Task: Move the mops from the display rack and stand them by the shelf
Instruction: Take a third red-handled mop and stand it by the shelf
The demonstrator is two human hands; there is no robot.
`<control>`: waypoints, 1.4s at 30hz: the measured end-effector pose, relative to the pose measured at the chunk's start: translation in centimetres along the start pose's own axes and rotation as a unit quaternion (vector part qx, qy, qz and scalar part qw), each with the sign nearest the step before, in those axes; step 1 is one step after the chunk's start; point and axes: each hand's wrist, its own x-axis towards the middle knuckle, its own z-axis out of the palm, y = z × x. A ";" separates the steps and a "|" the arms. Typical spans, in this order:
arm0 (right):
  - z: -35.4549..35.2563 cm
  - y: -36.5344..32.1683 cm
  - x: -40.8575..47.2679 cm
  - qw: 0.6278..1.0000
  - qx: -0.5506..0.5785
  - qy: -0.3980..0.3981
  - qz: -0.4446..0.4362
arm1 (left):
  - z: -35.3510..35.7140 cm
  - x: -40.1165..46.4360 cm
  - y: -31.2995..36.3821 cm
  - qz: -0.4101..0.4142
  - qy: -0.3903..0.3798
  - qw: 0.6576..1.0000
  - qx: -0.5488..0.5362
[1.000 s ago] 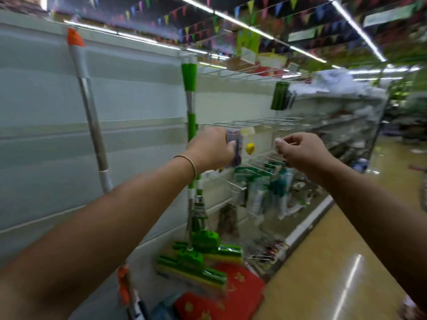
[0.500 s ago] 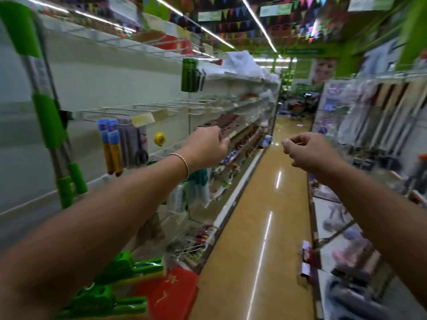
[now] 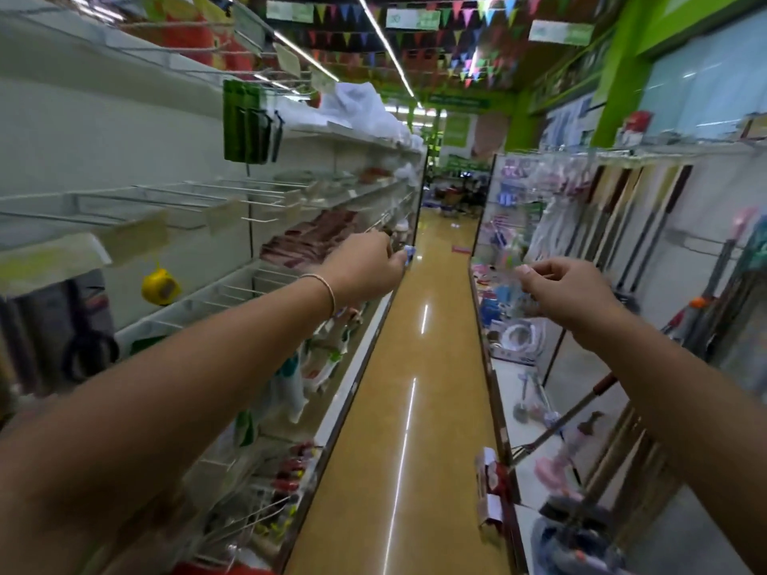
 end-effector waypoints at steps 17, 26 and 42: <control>6.5 9.9 20.1 0.999 -0.037 -0.007 -0.015 | 13.9 16.4 -5.2 -0.013 -0.033 0.999 -0.040; 9.3 18.0 33.9 0.992 -0.117 -0.050 -0.017 | 22.7 29.0 -6.9 -0.038 -0.070 0.996 -0.045; 14.2 24.3 50.0 0.992 -0.121 -0.040 -0.012 | 35.2 46.8 -9.7 -0.006 -0.062 0.996 -0.058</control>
